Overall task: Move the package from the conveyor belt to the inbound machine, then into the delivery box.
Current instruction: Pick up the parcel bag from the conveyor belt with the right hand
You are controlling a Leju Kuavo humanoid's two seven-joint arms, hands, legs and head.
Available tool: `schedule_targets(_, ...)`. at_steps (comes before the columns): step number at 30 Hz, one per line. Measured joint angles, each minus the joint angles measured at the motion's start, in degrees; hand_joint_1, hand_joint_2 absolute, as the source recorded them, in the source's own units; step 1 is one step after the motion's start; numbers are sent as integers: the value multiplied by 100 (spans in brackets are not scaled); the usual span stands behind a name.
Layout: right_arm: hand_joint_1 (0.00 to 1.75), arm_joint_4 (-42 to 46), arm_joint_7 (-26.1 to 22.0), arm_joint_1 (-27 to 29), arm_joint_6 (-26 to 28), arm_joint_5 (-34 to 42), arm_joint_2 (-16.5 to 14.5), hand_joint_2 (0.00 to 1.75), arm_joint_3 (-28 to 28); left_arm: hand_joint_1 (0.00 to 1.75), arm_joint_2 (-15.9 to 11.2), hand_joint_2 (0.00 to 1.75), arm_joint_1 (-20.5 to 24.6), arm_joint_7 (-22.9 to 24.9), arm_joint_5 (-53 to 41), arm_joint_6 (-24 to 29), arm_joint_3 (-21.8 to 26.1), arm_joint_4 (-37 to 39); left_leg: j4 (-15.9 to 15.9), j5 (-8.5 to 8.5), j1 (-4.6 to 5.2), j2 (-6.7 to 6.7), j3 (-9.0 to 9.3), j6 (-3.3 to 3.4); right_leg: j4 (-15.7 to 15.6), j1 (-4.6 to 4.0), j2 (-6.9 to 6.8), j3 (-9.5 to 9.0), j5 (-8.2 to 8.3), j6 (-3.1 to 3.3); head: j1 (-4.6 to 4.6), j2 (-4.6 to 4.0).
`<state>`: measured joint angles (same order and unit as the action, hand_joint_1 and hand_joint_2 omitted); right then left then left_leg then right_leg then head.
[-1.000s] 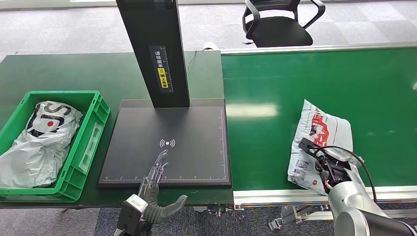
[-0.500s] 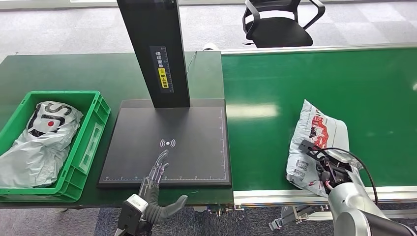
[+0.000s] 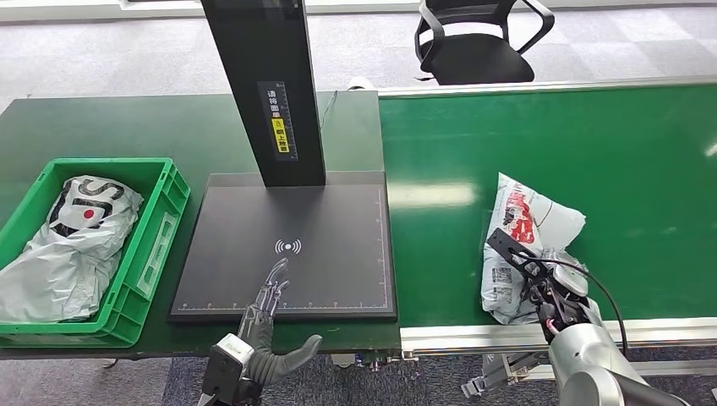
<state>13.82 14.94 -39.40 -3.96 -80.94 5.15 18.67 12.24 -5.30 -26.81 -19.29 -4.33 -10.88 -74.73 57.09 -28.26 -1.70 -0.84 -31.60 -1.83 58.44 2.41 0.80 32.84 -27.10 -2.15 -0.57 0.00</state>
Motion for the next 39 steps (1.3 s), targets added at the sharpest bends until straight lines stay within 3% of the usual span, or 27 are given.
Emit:
schedule_targets(15, 175, 14, -54, 4, 16, 18, -94, 175, 72, 0, -2, 175, 0, 1, 8, 0, 0, 0, 0, 0, 0, 9, -10, 0, 0, 0, -2, 7, -1, 0, 0, 0)
schedule_targets(19, 175, 14, -371, 24, 166, 83, -118, 175, 106, 0, -2, 175, -2, 0, 8, 5, 1, -1, 0, 0, 0, 7, -11, 0, 0, 0, -2, 6, -1, -1, -1, 0)
schedule_targets(29, 175, 72, -2754, 150, 1624, 947, -417, 175, 437, 0, 17, 175, -52, -89, -144, 24, 62, -19, 0, 5, 0, 11, -29, 2, 4, 0, -4, 21, 0, 0, -1, 0)
schedule_targets(32, 175, 428, -4509, 171, 2473, 2897, -733, 175, 825, 0, 40, 175, -59, -76, -271, 66, 89, -31, 0, 8, 0, 12, -42, 3, 5, 0, -5, 36, 0, 0, -1, 0)
schedule_targets(34, 175, 765, -5369, 209, 2650, 4362, -949, 175, 896, 0, 47, 175, -60, -63, -312, 87, 98, -42, 0, 8, 0, 13, -44, 3, 5, 0, -6, 38, 0, 0, -1, 0)
schedule_targets(36, 175, 1055, -5552, 246, 2669, 5012, -1113, 175, 868, 0, 51, 175, -60, -54, -330, 96, 109, -49, 0, 8, 1, 11, -46, 3, 4, 0, -6, 41, 0, 0, 0, 0)
schedule_targets(39, 175, 1406, -5530, 334, 2668, 5269, -1259, 175, 785, 0, 57, 175, -61, -49, -352, 99, 123, -52, 0, 7, 2, 16, -49, 3, 3, 1, -10, 43, -1, -1, -1, 0)
